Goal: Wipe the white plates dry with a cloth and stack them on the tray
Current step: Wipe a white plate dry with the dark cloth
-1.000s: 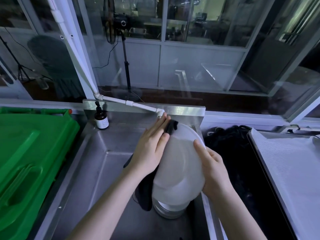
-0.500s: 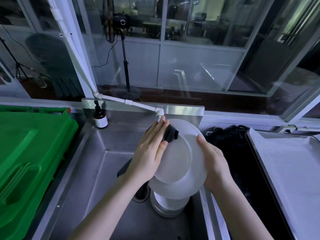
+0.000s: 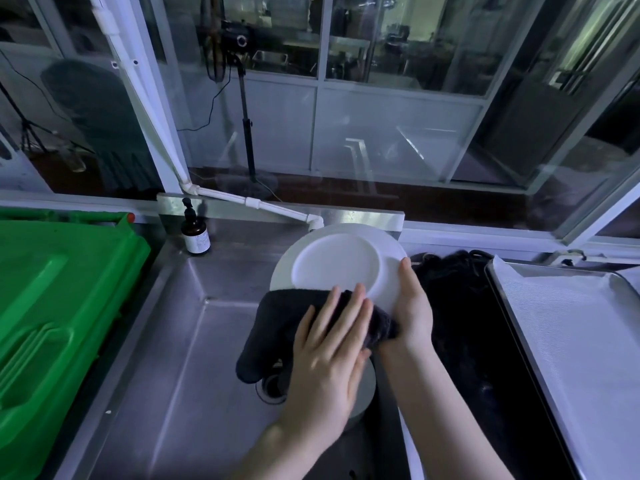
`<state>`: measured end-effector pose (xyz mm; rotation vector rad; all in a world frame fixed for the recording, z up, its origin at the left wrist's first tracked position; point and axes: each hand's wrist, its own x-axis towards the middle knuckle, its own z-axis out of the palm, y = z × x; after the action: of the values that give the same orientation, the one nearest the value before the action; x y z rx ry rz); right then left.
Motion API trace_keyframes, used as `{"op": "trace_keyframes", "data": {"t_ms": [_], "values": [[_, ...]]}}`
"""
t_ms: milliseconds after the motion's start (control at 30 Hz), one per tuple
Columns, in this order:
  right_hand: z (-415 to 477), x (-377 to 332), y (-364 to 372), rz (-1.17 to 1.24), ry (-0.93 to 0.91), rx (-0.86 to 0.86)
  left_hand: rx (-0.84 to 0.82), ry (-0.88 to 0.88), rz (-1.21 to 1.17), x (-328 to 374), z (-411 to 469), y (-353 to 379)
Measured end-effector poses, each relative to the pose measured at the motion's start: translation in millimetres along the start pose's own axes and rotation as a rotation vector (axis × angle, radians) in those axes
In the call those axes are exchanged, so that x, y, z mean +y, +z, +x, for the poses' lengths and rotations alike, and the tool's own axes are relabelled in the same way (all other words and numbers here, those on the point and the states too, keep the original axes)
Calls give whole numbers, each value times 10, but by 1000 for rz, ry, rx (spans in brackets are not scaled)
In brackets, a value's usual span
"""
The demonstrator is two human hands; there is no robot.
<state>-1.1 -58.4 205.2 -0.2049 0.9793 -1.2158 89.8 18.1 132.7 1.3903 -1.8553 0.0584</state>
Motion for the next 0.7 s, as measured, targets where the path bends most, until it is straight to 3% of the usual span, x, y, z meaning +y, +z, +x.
{"op": "trace_keyframes", "data": {"t_ms": [100, 267, 467, 700], "values": [[40, -59, -3, 35, 4, -11, -44, 86, 12, -55, 49, -66], [77, -219, -49, 66, -62, -104, 30, -27, -82, -194, -18, -104], [33, -34, -60, 2, -80, 39, -133, 142, 45, -62, 236, -121], [-12, 89, -82, -85, -170, -29, -196, -5, 0, -9, 617, -80]]}}
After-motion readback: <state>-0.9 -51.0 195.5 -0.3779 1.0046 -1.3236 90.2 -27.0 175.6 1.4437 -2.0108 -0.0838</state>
